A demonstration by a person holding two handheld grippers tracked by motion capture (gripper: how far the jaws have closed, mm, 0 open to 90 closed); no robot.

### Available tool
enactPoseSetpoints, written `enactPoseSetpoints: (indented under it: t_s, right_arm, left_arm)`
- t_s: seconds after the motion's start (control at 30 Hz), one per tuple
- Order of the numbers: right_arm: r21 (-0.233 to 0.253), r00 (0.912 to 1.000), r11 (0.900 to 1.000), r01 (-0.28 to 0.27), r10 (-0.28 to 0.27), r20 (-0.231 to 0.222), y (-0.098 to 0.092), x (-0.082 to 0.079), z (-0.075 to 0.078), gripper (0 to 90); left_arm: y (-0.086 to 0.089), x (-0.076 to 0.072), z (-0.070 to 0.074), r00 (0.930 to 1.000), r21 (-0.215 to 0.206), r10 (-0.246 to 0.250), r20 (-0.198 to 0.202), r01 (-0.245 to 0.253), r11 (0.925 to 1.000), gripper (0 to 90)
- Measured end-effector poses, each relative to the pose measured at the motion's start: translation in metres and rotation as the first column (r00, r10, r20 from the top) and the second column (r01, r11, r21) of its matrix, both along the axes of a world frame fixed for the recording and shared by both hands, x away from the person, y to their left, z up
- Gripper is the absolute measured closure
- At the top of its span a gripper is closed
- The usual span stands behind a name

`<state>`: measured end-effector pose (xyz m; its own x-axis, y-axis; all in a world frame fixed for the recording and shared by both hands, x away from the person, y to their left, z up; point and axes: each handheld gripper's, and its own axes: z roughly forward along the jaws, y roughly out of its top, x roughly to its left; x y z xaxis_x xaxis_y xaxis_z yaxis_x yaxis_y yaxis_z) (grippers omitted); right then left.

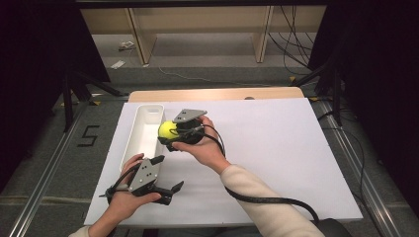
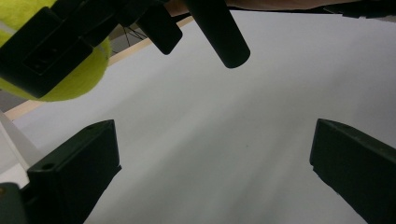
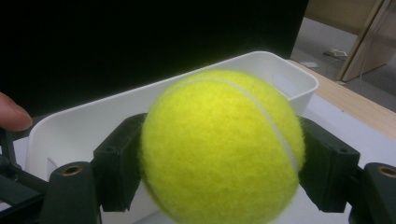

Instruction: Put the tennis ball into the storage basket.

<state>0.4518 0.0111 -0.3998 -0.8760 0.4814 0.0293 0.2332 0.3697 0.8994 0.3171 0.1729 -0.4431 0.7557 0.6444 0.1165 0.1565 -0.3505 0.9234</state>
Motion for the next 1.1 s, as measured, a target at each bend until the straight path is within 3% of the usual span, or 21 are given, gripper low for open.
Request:
enactPoseSetpoints:
  t_s: [1.1]
  right_arm:
    - [-0.004,0.9999,1.0,-0.012,0.012,0.001,0.0095,0.0007,0.0013,25.9]
  left_arm:
    - [0.0001,-0.0002,0.0003,1.0,0.0,0.0,0.001,0.0,1.0,1.0]
